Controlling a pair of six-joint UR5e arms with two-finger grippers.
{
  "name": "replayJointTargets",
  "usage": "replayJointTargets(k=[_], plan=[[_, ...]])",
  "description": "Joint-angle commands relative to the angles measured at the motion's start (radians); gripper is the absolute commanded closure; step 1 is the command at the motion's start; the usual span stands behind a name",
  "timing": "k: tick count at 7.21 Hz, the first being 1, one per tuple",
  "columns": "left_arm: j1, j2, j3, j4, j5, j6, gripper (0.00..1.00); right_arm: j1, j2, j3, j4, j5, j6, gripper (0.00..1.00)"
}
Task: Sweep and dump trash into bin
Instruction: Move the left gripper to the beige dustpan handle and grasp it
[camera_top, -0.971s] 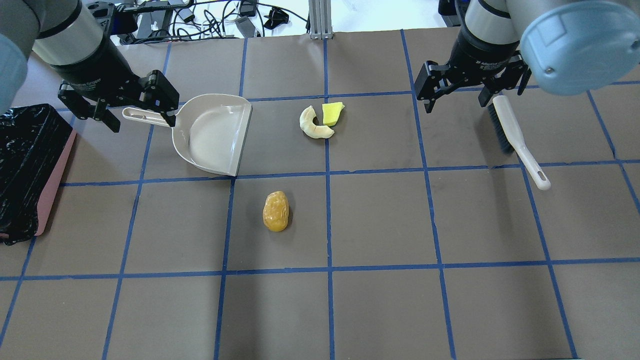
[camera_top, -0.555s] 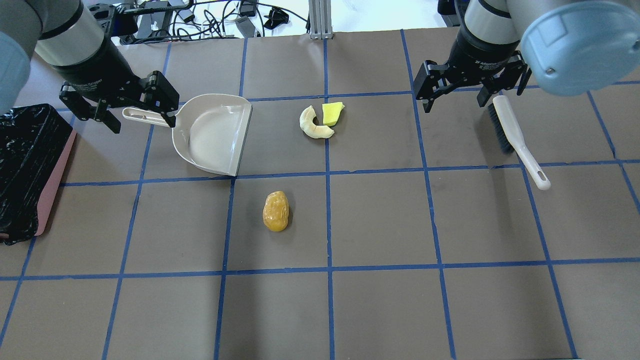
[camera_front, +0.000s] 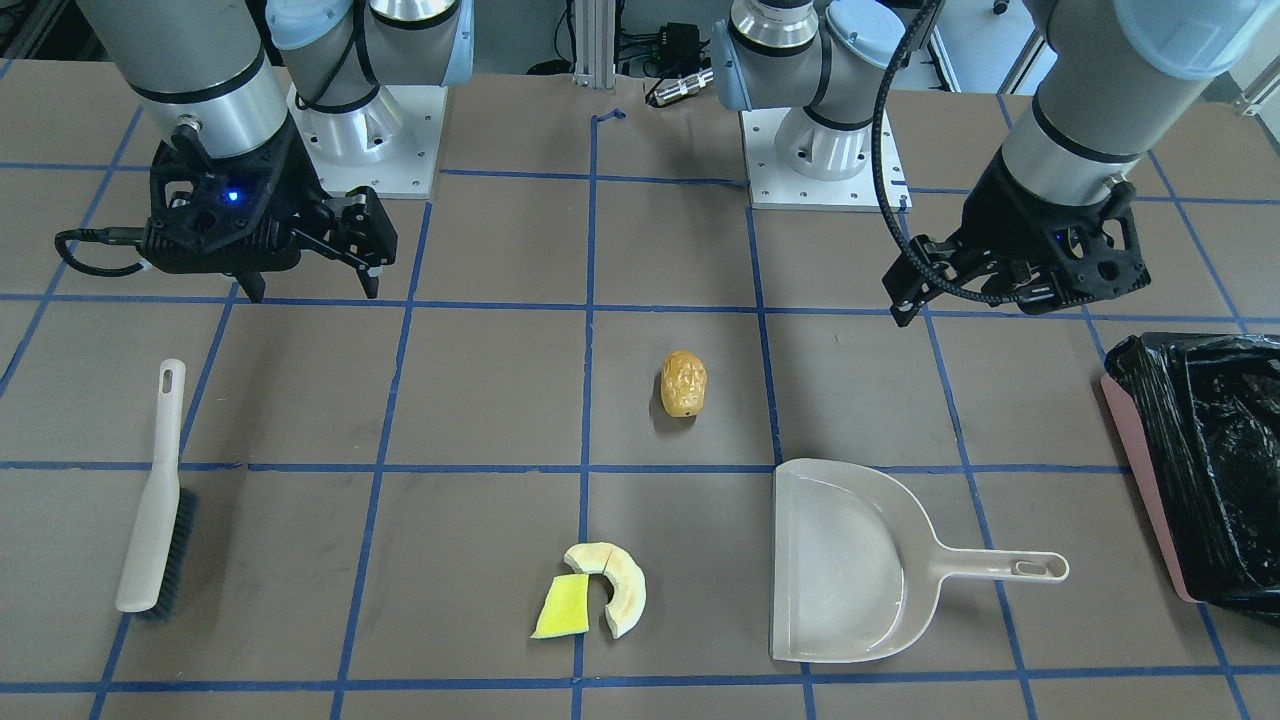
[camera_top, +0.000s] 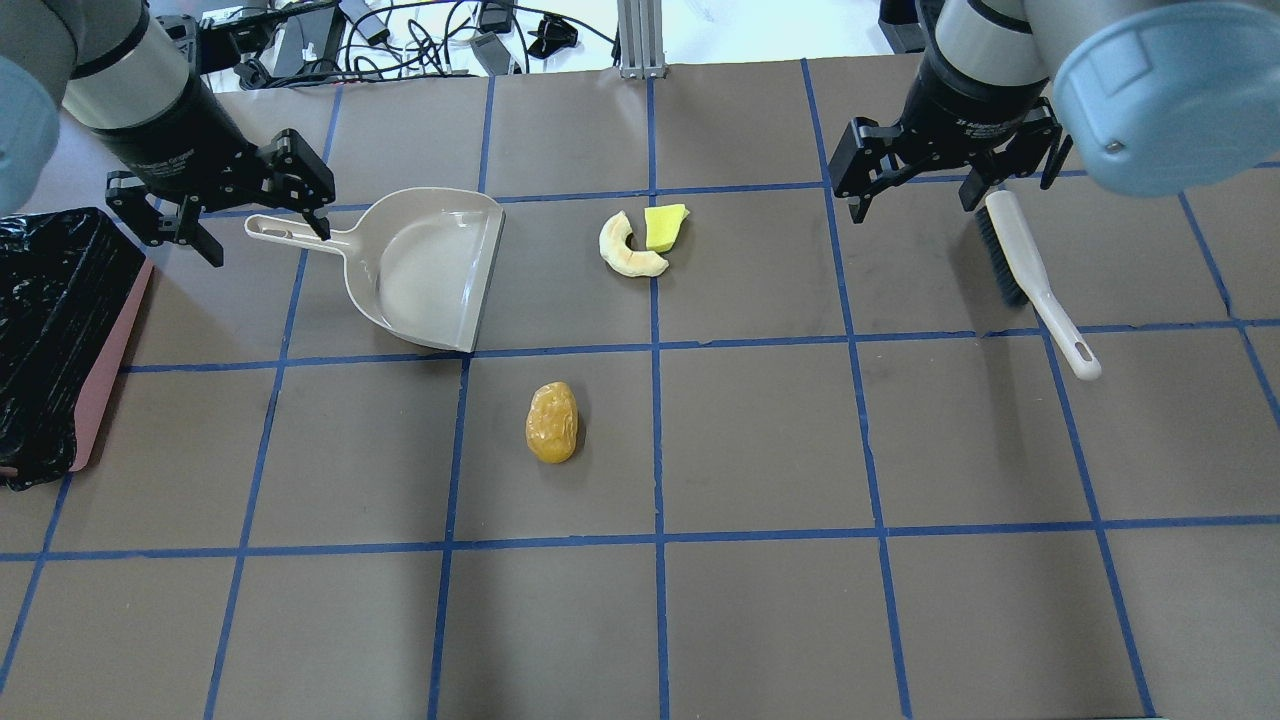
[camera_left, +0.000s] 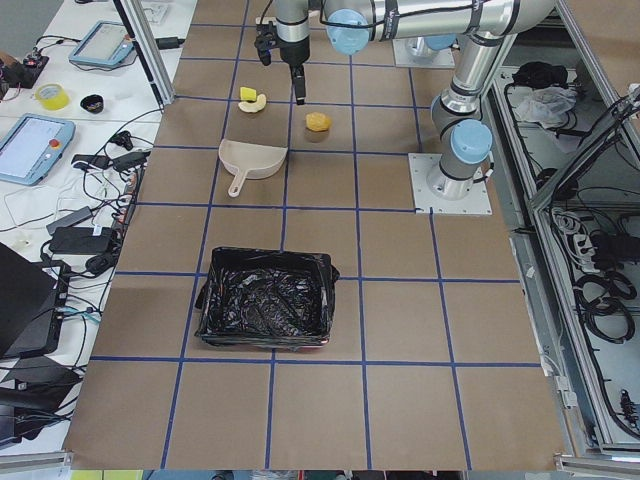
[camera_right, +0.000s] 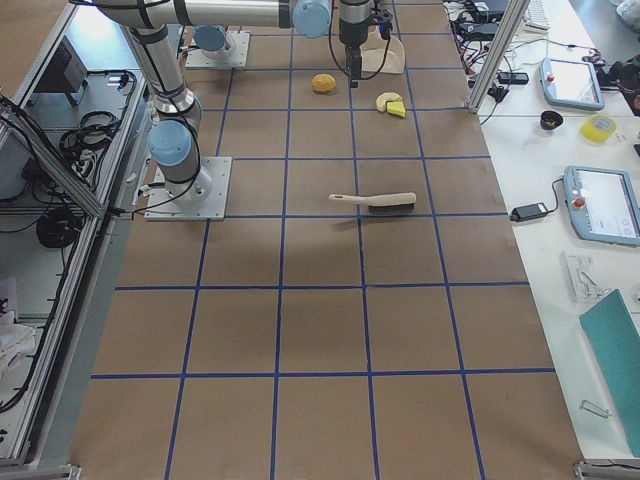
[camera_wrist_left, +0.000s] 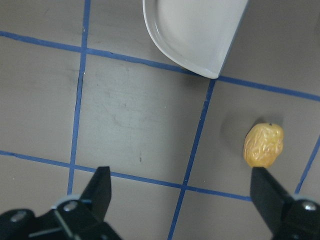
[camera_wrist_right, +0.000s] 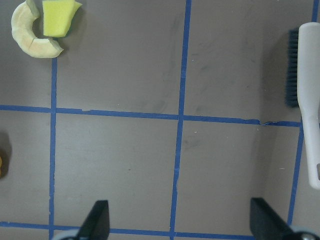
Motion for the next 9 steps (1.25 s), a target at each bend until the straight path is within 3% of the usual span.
replayJointTargets(k=[1, 2, 4, 5, 6, 9], plan=[[0.008, -0.032, -0.043, 0.109, 0.011, -0.068, 0.00, -0.003, 0.005, 0.001, -0.008, 0.007, 0.009, 0.00], [0.009, -0.043, -0.057, 0.126, 0.013, -0.183, 0.00, -0.003, 0.001, 0.002, -0.022, 0.004, 0.013, 0.00], [0.011, -0.069, -0.050, 0.123, 0.185, -0.541, 0.00, -0.003, 0.007, 0.006, -0.024, 0.002, 0.016, 0.00], [0.044, -0.095, -0.042, 0.132, 0.178, -0.657, 0.00, -0.004, 0.008, 0.006, -0.027, 0.002, -0.005, 0.00], [0.058, -0.121, -0.041, 0.225, 0.098, -0.738, 0.00, -0.004, 0.008, 0.006, -0.027, -0.005, -0.013, 0.00], [0.064, -0.237, 0.016, 0.246, 0.085, -0.987, 0.00, -0.003, 0.022, 0.006, -0.031, -0.014, -0.013, 0.00]])
